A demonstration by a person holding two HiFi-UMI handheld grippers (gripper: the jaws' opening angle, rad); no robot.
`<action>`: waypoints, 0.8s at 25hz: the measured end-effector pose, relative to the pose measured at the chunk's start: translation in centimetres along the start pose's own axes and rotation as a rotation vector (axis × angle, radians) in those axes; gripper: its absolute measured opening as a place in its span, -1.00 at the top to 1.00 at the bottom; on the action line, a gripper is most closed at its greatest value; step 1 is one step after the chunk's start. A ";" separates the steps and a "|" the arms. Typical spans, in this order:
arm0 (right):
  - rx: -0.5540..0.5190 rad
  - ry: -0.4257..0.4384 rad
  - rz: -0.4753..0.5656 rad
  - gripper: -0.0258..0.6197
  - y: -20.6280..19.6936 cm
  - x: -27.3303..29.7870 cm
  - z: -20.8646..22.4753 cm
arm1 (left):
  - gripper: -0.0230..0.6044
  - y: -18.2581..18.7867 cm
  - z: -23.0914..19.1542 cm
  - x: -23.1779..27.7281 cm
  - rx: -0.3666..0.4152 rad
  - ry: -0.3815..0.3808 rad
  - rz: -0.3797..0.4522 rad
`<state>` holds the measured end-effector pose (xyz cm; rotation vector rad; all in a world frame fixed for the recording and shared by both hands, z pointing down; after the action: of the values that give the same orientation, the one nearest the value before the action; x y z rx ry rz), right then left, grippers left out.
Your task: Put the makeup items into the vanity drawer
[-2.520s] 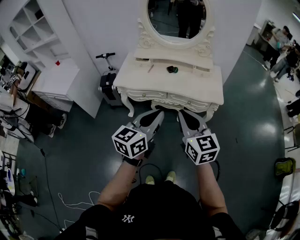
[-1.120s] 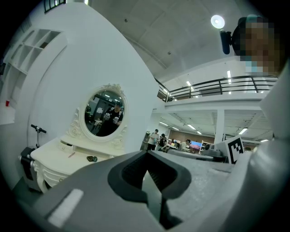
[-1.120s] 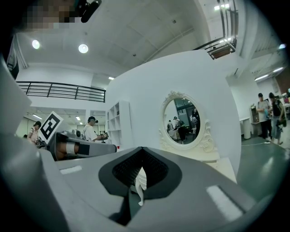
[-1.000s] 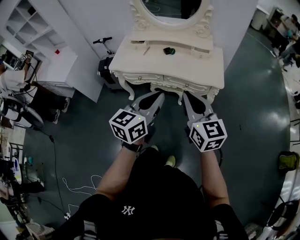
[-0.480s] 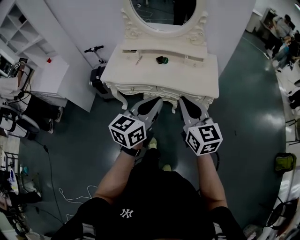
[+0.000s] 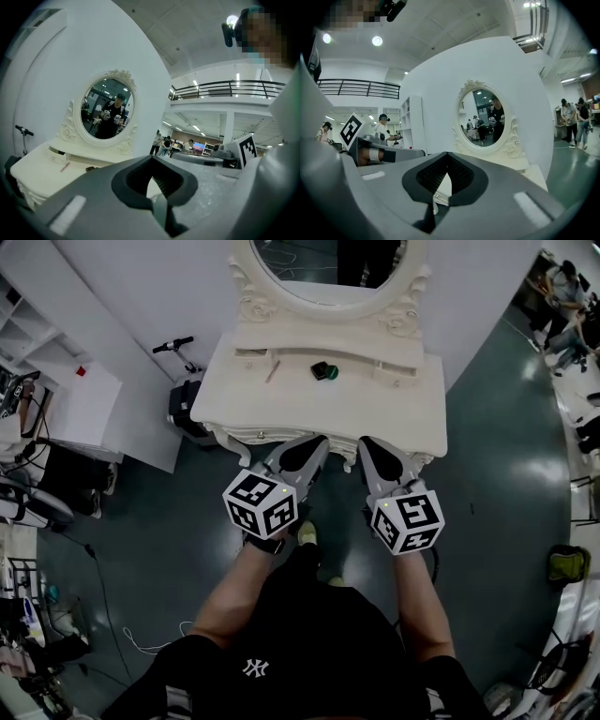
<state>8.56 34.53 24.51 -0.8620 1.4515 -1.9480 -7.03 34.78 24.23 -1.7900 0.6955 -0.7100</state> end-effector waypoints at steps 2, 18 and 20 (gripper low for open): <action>0.004 -0.011 -0.007 0.84 0.1 2.2 0.7 | 0.93 0.3 -2.1 1.3 0.000 -0.008 -0.013; 0.009 -0.097 -0.036 0.83 0.9 15.0 3.8 | 0.93 2.5 -14.0 7.1 0.009 -0.060 -0.047; 0.004 -0.100 -0.045 0.83 0.8 15.9 3.7 | 0.93 2.6 -14.9 7.4 0.013 -0.060 -0.047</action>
<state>1.30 20.14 27.13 -0.9835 1.3807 -1.9110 -13.55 19.54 27.00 -1.8139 0.6088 -0.6875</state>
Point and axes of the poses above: the fingertips, and each gripper's own axes: x forward along the fingers, z to its right, y out of its top, the point moved 7 cm from there along -x, backward along the fingers, and after that the axes turned 3 degrees about x, right-handed, at the moved point
